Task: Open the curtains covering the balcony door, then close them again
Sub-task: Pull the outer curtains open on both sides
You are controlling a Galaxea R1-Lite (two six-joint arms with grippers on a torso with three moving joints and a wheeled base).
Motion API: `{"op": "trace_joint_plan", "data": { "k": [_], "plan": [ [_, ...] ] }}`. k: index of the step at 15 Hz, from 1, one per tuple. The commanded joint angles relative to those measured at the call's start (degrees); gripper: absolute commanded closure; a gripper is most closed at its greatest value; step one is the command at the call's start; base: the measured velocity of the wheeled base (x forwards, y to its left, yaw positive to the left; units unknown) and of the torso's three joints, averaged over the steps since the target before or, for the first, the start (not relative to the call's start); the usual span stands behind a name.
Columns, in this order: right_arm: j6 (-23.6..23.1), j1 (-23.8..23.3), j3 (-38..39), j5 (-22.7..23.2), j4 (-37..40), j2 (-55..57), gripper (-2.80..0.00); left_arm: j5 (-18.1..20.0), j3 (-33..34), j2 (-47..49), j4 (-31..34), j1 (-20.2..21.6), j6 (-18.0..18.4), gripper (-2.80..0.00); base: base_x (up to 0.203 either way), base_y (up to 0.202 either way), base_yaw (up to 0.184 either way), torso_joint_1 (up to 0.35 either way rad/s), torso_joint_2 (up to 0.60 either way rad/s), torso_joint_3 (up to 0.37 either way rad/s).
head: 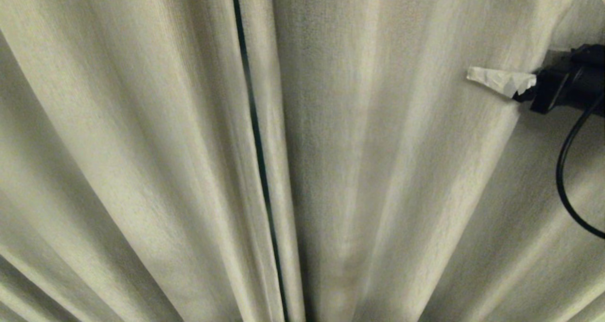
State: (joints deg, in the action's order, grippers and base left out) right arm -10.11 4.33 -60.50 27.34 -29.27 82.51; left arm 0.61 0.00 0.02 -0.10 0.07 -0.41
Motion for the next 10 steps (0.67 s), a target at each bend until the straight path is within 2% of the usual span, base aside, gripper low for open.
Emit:
{"op": "trace_joint_plan", "data": {
  "k": [1,3,6,10],
  "plan": [
    [-0.09,0.02,-1.77,0.15,-0.21,2.97,-2.80,0.01,0.00,-0.02,0.01,0.01,-0.02,0.00,0.000,0.000,0.000,0.000,0.00,0.000],
    [-0.09,-0.02,-4.37,-0.06,-0.18,4.65,-2.80,0.01,0.00,-0.02,-0.07,0.01,-0.02,0.00,0.000,0.000,0.000,0.000,0.00,0.000],
    [0.14,0.55,-6.66,-6.27,-0.13,6.83,-2.80,0.01,0.00,-0.02,0.01,0.01,-0.02,0.00,0.000,0.000,0.000,0.000,0.00,0.000],
    [0.17,0.68,-9.20,-6.78,-0.27,9.00,-2.80,0.01,0.00,-0.02,0.01,0.01,-0.02,0.00,0.000,0.000,0.000,0.000,0.00,0.000]
  ]
}}
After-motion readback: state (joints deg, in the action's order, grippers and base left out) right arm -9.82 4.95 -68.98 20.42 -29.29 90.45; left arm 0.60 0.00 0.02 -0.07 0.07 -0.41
